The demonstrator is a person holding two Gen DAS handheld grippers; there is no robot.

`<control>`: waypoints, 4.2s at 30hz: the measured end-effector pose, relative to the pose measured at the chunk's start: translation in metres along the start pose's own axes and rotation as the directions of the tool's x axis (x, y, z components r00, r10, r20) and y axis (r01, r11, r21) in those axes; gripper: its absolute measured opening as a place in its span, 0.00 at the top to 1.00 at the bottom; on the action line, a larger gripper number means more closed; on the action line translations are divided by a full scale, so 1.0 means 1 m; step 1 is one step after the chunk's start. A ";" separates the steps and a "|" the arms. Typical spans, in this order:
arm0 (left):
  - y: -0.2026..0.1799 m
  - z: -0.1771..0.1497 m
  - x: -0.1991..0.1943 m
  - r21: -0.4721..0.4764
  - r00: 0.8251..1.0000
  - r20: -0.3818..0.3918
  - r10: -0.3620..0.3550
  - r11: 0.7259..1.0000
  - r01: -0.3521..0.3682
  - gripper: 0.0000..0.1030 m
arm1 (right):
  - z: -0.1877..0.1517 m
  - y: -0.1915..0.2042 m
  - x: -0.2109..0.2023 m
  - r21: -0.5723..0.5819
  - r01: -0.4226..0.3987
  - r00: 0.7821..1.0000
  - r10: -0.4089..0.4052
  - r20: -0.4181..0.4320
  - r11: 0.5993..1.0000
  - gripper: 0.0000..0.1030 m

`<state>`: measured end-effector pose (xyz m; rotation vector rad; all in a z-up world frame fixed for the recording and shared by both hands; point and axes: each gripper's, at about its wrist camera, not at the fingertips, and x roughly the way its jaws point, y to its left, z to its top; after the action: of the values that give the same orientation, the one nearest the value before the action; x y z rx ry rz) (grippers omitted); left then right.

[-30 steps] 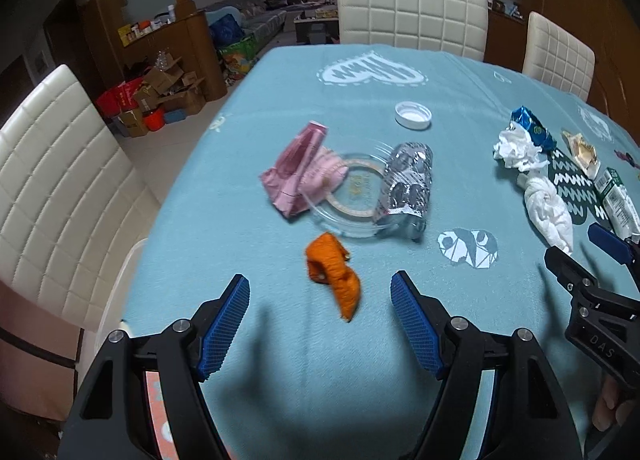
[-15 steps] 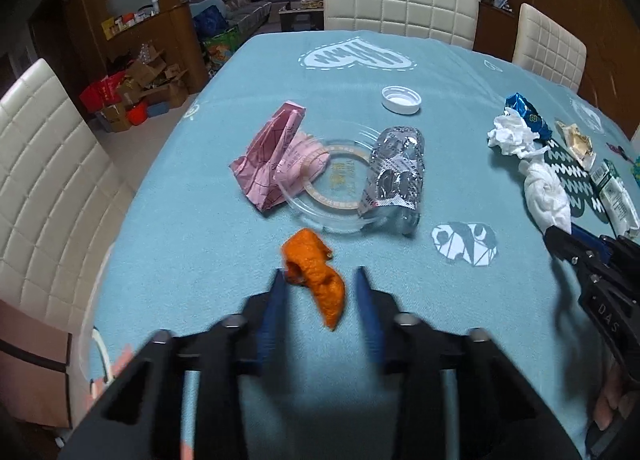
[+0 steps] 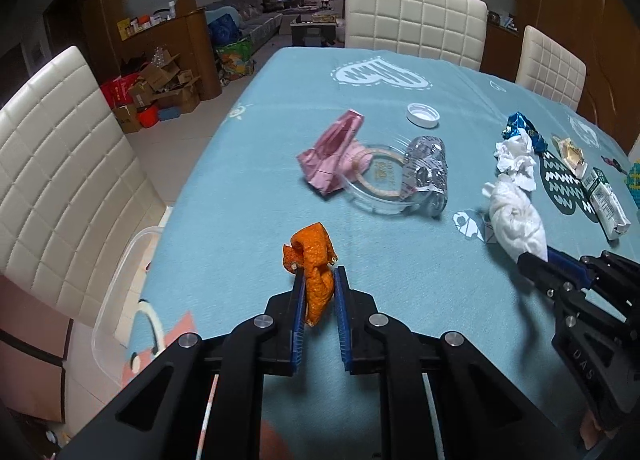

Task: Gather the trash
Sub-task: 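Grasp the white tissue with the right tool while the left tool grasps the orange wrapper, then carry the tissue with the right tool while the left tool carries the orange wrapper over the bin, then open the left tool to drop the orange wrapper into the bin, then open the right tool to drop the white tissue into the bin, then move both tools back over the table toward the pink paper and silver foil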

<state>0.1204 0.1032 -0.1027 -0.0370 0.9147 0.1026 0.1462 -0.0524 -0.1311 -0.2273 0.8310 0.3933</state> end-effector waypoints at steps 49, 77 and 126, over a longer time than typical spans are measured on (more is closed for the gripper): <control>0.204 -0.044 -0.016 -0.259 0.983 0.041 0.179 0.952 -0.163 0.62 | 0.080 0.235 0.037 -0.342 -0.235 0.970 0.243 -0.020 0.910 0.86; 0.234 -0.058 -0.035 -0.352 0.965 0.070 0.253 0.911 -0.213 0.30 | 0.078 0.259 0.044 -0.368 -0.269 0.962 0.264 -0.064 0.890 0.82; 0.017 0.006 -0.049 0.004 0.984 0.160 0.079 0.997 -0.080 0.30 | 0.032 0.023 -0.019 -0.057 -0.030 0.997 0.033 0.066 0.998 0.33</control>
<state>0.0942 0.1174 -0.0600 0.0171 0.7562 0.1726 0.1469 -0.0253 -0.0970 -0.2523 0.7594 0.4519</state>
